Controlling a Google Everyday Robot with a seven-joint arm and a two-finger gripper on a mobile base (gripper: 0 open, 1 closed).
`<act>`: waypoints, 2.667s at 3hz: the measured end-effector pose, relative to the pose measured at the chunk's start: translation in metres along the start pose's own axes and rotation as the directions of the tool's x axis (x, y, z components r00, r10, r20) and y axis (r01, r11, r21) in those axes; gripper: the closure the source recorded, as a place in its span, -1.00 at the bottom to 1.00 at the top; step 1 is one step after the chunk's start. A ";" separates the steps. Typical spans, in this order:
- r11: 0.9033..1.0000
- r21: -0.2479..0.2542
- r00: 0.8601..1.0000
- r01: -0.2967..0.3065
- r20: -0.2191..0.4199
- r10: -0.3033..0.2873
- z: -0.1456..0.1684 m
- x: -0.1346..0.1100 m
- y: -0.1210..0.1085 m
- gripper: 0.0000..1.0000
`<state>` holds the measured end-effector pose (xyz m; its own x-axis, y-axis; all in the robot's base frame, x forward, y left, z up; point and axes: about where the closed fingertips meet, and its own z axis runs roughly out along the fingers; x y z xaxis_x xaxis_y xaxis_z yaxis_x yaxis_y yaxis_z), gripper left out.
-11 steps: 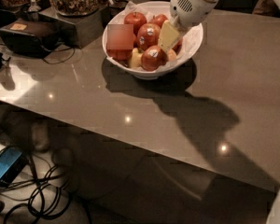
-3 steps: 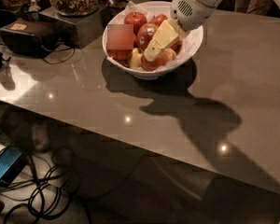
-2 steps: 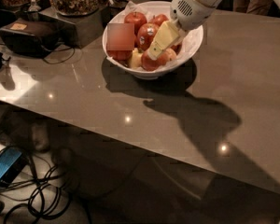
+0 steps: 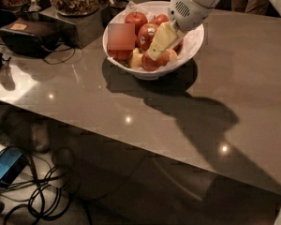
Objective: Pick apple from white bowl
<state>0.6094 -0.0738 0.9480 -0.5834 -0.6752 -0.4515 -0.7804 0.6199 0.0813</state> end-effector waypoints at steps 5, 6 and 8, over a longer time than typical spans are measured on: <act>0.999 -0.040 0.999 -0.009 -0.049 0.007 0.022 0.002 0.000 -0.12; 0.999 -0.046 0.998 -0.013 -0.056 0.010 0.026 0.002 -0.002 -0.12; 0.998 -0.059 0.998 -0.020 -0.062 0.016 0.033 0.004 -0.006 -0.04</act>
Offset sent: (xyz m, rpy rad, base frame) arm 0.0020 0.0035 -0.0129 -0.0172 0.0498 0.0023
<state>0.6197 -0.0670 0.9167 -0.6085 -0.6885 -0.3946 -0.7808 0.6082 0.1429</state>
